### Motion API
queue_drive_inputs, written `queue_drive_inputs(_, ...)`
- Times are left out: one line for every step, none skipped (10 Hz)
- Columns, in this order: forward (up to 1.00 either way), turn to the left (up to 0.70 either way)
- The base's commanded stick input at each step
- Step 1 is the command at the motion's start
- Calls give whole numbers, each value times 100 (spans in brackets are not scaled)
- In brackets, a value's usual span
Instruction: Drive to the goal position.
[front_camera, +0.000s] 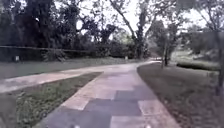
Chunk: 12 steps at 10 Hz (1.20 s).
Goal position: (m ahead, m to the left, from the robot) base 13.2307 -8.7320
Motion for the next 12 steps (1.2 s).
queue_drive_inputs(70,-12)
queue_drive_inputs(70,-33)
queue_drive_inputs(70,0)
queue_drive_inputs(70,0)
queue_drive_inputs(70,0)
queue_drive_inputs(70,0)
queue_drive_inputs(70,0)
queue_drive_inputs(70,0)
queue_drive_inputs(70,0)
queue_drive_inputs(70,0)
queue_drive_inputs(70,0)
queue_drive_inputs(70,0)
